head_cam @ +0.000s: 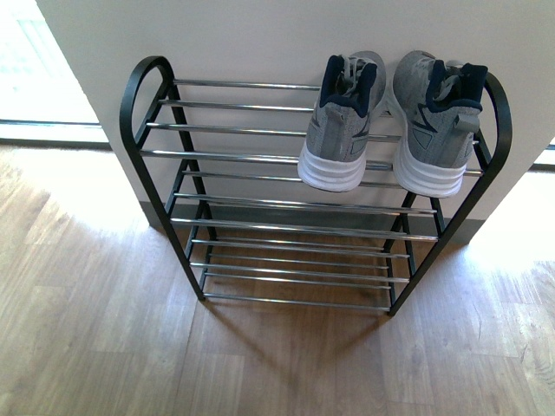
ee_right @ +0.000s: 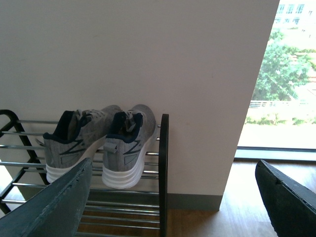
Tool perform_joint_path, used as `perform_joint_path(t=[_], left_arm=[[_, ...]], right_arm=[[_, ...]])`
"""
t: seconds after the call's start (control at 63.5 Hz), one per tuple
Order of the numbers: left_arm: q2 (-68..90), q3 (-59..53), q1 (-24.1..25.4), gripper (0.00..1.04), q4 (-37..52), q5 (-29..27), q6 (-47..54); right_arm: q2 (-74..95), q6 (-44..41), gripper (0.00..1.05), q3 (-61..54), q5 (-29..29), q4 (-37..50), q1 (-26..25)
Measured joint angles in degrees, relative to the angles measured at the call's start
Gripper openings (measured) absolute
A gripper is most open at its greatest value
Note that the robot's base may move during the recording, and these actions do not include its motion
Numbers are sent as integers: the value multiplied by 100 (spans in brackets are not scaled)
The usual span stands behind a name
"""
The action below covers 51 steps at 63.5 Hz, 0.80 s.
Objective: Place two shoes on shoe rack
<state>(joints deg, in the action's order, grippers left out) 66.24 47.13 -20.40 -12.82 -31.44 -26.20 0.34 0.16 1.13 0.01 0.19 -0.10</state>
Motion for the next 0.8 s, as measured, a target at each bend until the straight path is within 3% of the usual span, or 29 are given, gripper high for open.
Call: perform_joint_path(t=[0.157,0.331,0.441,0.504,0.803], left_arm=[[-1303,-612,203,95,-726,-518,-177],[-1845,-811,308,95,-887,-466,-350],[-2481,-2127,796,75,1853,1565,1071],[-2758,-2621,929,63,2789,2074,1753],[-3451,-3545,1373,14,3202,2533,2494]], right_arm=[[0,0,96,0,0,2,0],[0,0,96,0,0,0,0],[0,0,96,0,4,0,0],[0,0,96,0,4,0,0],[0,0,96,0,2,0,0]])
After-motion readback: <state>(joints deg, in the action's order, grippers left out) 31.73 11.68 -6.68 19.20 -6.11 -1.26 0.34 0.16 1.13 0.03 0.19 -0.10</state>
